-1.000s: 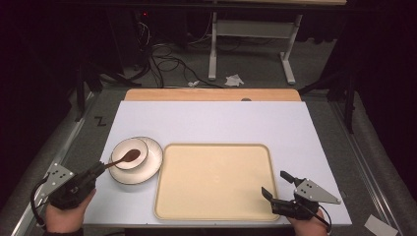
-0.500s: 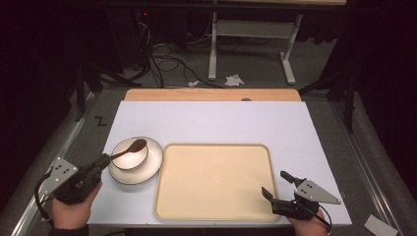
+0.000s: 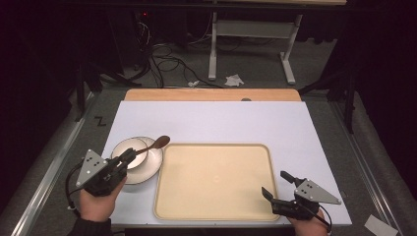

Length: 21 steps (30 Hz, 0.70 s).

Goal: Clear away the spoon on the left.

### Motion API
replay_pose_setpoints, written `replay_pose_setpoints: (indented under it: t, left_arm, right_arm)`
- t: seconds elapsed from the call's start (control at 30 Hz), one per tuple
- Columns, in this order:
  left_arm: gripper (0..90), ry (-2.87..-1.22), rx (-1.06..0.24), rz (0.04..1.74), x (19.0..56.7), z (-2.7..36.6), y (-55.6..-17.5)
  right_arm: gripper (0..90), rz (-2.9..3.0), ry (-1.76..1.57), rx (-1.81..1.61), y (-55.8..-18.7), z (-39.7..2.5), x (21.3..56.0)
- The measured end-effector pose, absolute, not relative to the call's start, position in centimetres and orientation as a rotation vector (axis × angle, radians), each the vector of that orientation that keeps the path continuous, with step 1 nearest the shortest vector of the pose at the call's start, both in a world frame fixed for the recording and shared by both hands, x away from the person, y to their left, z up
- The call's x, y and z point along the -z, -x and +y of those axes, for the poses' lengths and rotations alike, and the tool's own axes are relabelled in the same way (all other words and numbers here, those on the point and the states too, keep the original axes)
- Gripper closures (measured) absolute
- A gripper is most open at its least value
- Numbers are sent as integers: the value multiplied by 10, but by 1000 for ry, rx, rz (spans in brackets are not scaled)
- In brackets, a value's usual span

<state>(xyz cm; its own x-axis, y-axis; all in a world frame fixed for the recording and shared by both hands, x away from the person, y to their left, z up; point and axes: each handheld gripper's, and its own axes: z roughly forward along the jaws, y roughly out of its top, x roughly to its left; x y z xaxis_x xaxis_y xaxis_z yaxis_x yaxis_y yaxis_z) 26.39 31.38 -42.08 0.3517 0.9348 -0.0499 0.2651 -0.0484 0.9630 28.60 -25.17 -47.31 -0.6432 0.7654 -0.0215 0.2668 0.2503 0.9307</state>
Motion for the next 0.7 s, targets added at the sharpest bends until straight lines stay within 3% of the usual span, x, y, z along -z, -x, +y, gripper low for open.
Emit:
replay_pose_setpoints:
  t: [0.7]
  left_arm:
    - [839,-1631,-726,1001,421,242,-290]
  right_arm:
    - [168,2050,-936,-1385,-286,-252,473]
